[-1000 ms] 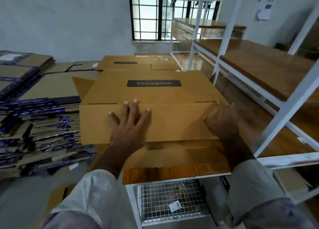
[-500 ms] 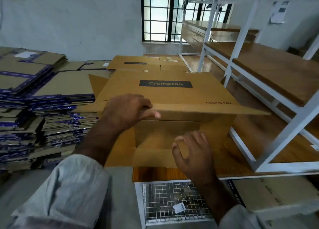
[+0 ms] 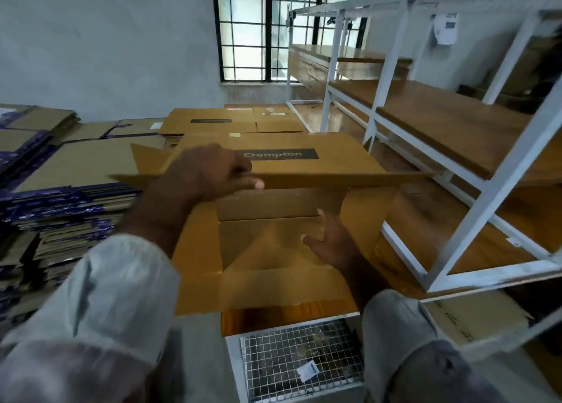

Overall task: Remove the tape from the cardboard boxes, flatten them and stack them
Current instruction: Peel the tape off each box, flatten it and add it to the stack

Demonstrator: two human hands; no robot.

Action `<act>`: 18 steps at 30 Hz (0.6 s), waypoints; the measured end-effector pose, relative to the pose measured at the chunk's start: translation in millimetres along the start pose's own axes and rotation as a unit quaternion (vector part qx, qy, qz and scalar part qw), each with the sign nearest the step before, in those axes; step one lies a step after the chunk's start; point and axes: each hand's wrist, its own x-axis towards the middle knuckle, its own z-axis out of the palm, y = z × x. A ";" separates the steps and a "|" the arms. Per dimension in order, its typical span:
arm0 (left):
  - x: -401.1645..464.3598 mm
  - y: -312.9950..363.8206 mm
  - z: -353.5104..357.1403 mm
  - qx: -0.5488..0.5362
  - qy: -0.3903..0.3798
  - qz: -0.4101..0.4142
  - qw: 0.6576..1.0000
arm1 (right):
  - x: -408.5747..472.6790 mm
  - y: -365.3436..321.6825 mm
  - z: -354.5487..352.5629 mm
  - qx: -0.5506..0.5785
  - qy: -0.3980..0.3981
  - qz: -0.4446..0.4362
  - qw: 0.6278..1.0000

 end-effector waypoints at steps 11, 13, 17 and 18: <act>-22.1 20.9 44.7 0.051 0.152 -0.096 0.982 | -25.8 6.9 8.7 0.102 0.141 0.105 0.979; -15.8 11.2 38.3 0.035 0.137 -0.097 0.985 | -44.3 23.3 -3.2 0.111 0.171 0.149 0.968; -8.9 -3.1 24.8 0.022 0.127 -0.098 0.987 | -53.1 69.1 -44.3 0.073 0.220 0.195 0.953; -9.3 -2.1 21.6 0.021 0.123 -0.101 0.987 | -48.2 80.3 -55.3 0.055 0.224 0.196 0.953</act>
